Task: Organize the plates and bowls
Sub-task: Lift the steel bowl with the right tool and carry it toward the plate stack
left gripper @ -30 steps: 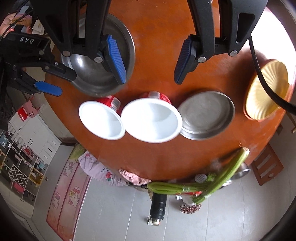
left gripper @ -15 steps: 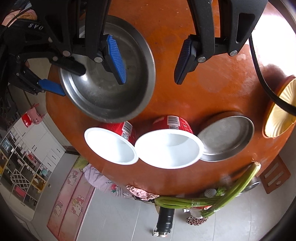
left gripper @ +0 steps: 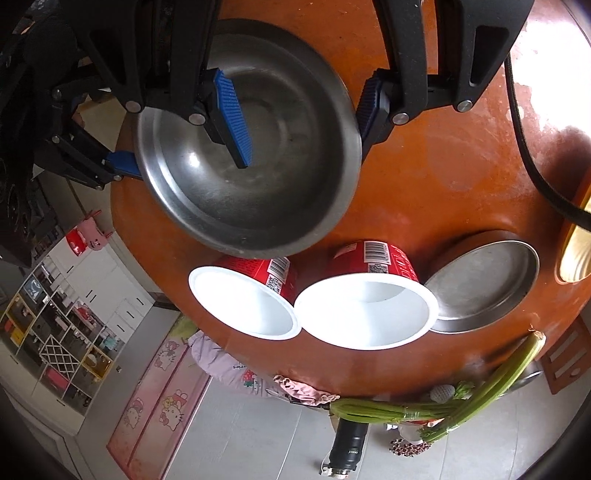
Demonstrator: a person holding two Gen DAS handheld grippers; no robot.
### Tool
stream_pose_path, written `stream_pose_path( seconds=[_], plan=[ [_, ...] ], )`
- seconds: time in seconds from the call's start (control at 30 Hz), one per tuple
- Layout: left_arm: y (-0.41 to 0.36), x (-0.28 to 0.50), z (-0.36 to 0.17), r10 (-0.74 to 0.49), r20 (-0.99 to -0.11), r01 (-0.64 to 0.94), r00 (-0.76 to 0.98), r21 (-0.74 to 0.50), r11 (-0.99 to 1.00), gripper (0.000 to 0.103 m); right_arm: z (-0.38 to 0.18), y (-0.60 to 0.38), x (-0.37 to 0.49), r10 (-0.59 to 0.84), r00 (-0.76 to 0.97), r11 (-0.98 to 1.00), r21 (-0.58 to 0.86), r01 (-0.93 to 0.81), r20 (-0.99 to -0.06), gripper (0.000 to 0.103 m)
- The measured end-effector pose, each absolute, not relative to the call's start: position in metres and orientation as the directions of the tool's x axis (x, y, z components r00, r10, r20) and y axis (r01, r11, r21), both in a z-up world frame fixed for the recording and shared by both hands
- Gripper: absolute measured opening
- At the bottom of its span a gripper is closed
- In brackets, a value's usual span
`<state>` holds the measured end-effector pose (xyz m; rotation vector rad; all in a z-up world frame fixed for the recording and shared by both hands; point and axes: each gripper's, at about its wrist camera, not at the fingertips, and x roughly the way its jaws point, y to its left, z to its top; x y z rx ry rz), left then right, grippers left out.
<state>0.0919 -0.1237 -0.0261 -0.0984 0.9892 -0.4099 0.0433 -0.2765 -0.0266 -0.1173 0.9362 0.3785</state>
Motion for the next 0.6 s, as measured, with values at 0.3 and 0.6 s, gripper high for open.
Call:
stream_pose_path(
  seconds=[0.3,0.6],
  plan=[
    [-0.108,0.085,-0.022,-0.355,-0.786,0.262,0.506,-0.251,0.932,0.053,-0.022,-0.258,0.04,0.268,0.536,0.919,0.045,-0.391,-0.8,0.068],
    [-0.086,0.071,-0.02,-0.329,-0.785,0.225,0.525,-0.245,0.943,0.053,-0.022,-0.237,0.036,0.299,0.525,0.898,0.048,-0.437,-0.797,0.068]
  ],
)
